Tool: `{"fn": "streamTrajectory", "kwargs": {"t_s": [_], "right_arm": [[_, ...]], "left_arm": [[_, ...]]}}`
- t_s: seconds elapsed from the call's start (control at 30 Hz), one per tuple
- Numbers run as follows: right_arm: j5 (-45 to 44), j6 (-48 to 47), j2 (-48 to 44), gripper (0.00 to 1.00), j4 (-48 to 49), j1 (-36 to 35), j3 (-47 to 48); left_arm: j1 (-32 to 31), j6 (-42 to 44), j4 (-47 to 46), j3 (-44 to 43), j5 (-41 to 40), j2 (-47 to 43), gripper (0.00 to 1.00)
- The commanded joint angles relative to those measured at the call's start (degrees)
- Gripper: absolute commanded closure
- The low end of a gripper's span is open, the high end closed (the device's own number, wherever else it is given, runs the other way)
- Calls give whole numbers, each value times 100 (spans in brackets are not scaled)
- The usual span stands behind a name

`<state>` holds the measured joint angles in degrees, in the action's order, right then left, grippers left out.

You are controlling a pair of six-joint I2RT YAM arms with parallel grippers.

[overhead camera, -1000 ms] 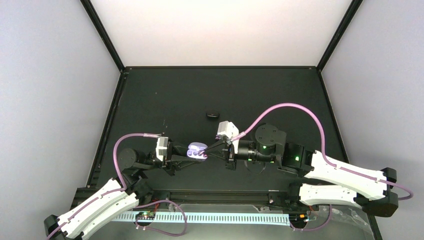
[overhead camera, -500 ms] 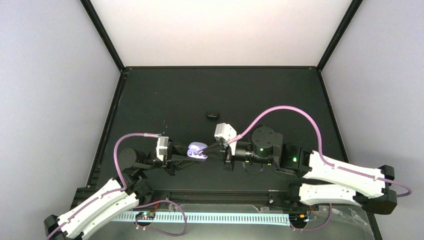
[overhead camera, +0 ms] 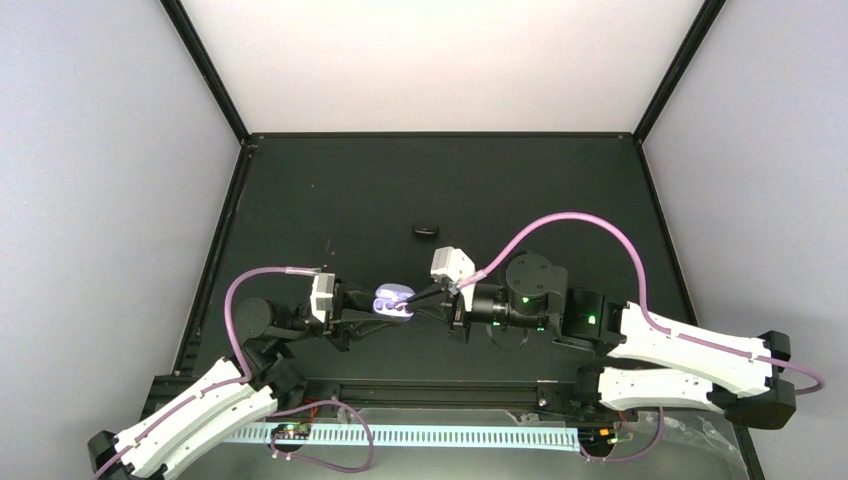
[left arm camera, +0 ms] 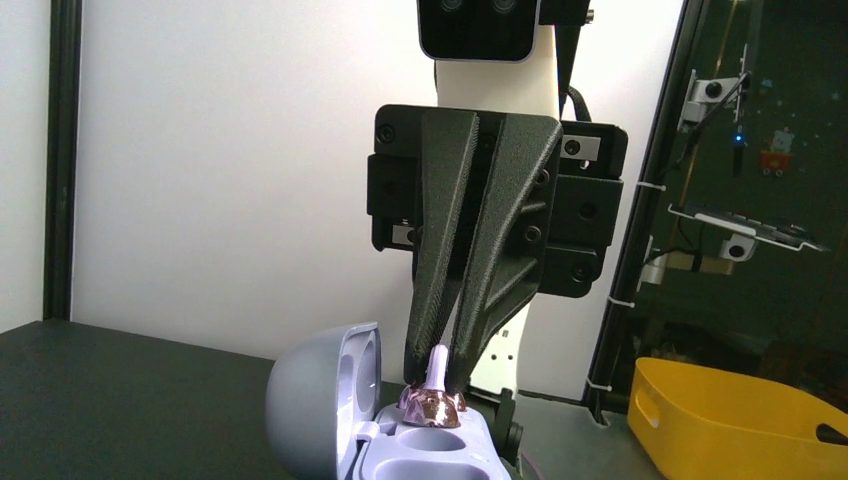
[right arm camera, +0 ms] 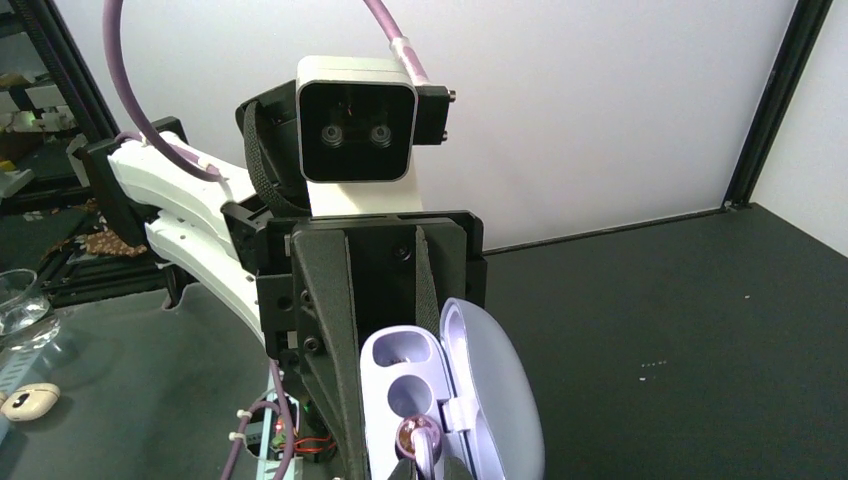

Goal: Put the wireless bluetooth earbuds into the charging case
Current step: Place the earbud in the charging case.

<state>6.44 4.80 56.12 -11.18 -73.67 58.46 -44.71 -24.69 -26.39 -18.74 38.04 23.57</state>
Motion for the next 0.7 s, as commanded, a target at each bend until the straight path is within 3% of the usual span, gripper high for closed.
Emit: {"fn": "streamTrajectory", "kwargs": {"t_s": [0.0,0.23,0.67], "right_arm": [[-139,-40,-102,93,-294,-42,-32],[-103,-41,-124,90,-283,-35,-5],[-395,134,-541,70,-161,-38,13]], "left_arm": [[-20,-75,-402,-270,-119,-110,98],[-20,-88,-401,-270,-106,-97,98],[-21,138,-155,-254,-202,-114,98]]}}
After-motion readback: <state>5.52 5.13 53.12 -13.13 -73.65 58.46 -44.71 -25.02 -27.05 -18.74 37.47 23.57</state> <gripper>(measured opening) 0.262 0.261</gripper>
